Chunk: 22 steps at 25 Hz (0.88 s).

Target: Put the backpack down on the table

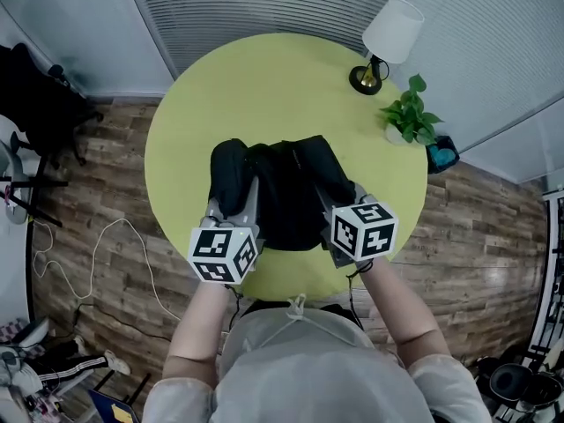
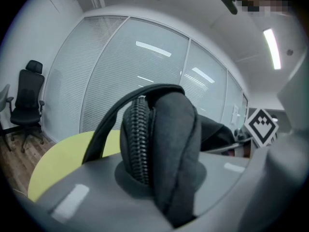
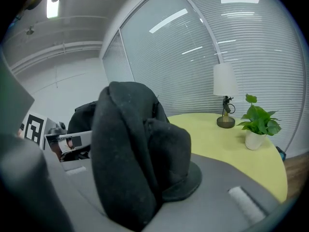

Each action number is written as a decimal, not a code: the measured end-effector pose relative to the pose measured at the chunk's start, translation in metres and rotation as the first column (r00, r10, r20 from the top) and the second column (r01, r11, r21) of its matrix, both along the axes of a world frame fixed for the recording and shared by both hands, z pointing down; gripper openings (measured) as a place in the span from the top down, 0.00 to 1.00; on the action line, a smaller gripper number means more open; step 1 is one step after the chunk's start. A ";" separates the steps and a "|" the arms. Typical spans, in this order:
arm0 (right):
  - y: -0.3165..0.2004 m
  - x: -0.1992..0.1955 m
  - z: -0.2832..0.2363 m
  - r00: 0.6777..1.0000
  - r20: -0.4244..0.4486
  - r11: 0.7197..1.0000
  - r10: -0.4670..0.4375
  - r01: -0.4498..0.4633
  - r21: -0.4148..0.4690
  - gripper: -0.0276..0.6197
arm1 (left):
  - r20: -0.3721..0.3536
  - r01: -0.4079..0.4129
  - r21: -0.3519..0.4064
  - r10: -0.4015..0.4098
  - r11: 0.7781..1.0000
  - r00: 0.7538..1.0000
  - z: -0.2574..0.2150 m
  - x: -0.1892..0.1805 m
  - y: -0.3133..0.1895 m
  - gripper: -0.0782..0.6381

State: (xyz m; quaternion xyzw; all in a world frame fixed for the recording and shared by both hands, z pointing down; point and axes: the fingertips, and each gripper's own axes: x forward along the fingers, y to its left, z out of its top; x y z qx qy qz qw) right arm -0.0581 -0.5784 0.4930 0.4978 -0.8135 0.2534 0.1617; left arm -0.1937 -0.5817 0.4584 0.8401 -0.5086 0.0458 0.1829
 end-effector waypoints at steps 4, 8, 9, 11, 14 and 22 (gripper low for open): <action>-0.020 0.007 0.015 1.000 -0.015 1.000 0.026 -0.026 -0.008 0.86 | 0.037 -0.030 -0.007 0.030 1.000 0.999 0.015 0.008 -0.021 0.85; -0.028 0.010 0.032 0.996 -0.083 1.000 0.017 -0.018 -0.010 0.86 | 0.062 -0.038 -0.014 0.038 0.999 0.997 0.033 0.016 -0.033 0.85; -0.028 0.010 0.036 0.995 -0.097 1.000 0.012 -0.014 -0.015 0.85 | 0.069 -0.038 -0.018 0.039 0.999 0.997 0.038 0.017 -0.034 0.85; -0.029 0.012 0.043 0.994 -0.108 1.000 0.010 -0.012 -0.021 0.85 | 0.080 -0.038 -0.022 0.040 0.999 0.996 0.045 0.019 -0.036 0.85; -0.032 0.016 0.045 0.995 -0.101 1.000 0.016 -0.018 -0.015 0.85 | 0.090 -0.041 -0.020 0.042 0.999 0.995 0.048 0.022 -0.040 0.85; -0.032 0.024 0.054 0.988 -0.139 0.998 0.062 -0.061 0.017 0.83 | 0.075 -0.076 -0.011 0.077 0.997 0.994 0.055 0.024 -0.038 0.84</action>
